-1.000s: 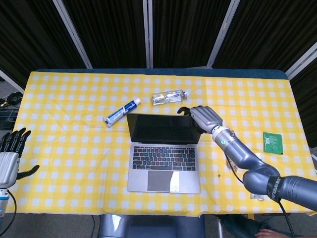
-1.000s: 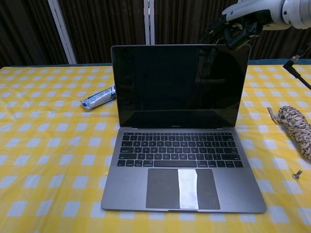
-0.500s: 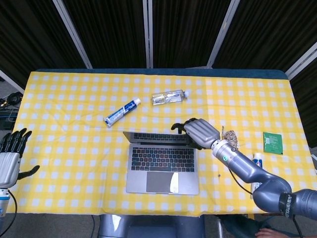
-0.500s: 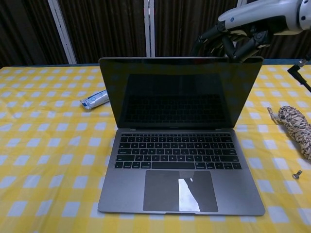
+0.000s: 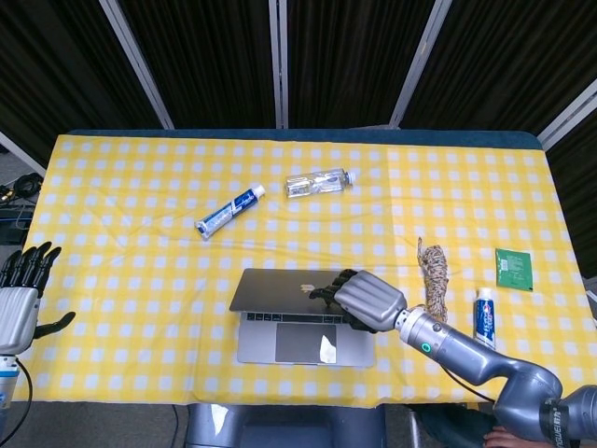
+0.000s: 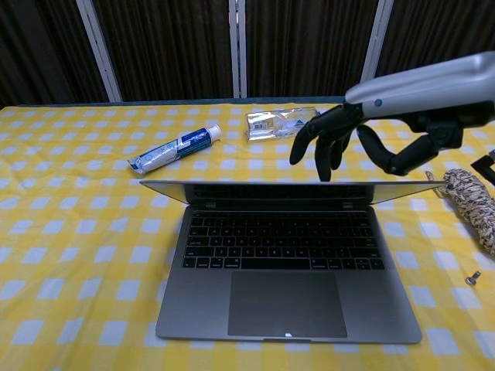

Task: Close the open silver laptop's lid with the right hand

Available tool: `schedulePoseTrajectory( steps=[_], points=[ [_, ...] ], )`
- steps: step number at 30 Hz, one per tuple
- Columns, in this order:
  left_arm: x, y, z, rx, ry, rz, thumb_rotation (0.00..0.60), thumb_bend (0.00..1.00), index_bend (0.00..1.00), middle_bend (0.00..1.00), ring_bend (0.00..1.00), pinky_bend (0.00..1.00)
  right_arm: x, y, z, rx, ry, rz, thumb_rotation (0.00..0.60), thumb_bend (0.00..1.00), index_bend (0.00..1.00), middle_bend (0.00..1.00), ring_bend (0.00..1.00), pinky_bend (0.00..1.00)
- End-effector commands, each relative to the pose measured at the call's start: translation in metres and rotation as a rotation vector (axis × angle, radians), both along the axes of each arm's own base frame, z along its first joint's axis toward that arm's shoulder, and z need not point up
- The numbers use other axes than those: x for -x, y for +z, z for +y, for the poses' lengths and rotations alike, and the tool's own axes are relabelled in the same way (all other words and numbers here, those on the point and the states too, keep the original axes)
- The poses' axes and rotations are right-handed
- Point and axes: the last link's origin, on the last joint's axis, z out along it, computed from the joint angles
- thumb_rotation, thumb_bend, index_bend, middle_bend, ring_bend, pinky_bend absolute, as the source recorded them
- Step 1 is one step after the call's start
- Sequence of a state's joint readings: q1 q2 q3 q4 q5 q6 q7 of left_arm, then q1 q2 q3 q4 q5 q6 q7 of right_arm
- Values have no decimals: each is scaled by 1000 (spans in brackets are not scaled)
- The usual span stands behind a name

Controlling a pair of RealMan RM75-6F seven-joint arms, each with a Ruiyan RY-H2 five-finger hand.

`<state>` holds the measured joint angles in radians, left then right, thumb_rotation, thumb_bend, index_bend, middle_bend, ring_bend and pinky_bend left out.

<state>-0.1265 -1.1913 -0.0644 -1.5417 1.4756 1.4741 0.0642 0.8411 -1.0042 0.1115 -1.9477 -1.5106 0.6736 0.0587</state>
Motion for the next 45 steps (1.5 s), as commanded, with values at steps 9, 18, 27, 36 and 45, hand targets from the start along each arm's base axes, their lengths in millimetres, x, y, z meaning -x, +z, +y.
schedulePoseTrajectory(
  steps=[9,18,27,36,45],
  points=[
    [0,-1,0,6,4,1,600,0,0,0,0,0,32,-34,22,-9,178,127,600,1000,209,294,275,242],
    [1,-2,0,10,4,3,600,0,0,0,0,0,63,-54,30,22,310,187,600,1000,193,265,255,242],
    [1,-4,0,15,4,9,600,0,0,0,0,0,90,-68,38,21,413,256,600,1000,182,258,237,242],
    [1,-4,0,14,6,10,600,0,0,0,0,0,90,-60,33,92,422,202,600,1000,179,256,232,243],
    [-2,-1,-2,3,-10,-6,600,0,0,0,0,0,96,44,15,542,287,0,600,349,48,128,87,48]
  ],
)
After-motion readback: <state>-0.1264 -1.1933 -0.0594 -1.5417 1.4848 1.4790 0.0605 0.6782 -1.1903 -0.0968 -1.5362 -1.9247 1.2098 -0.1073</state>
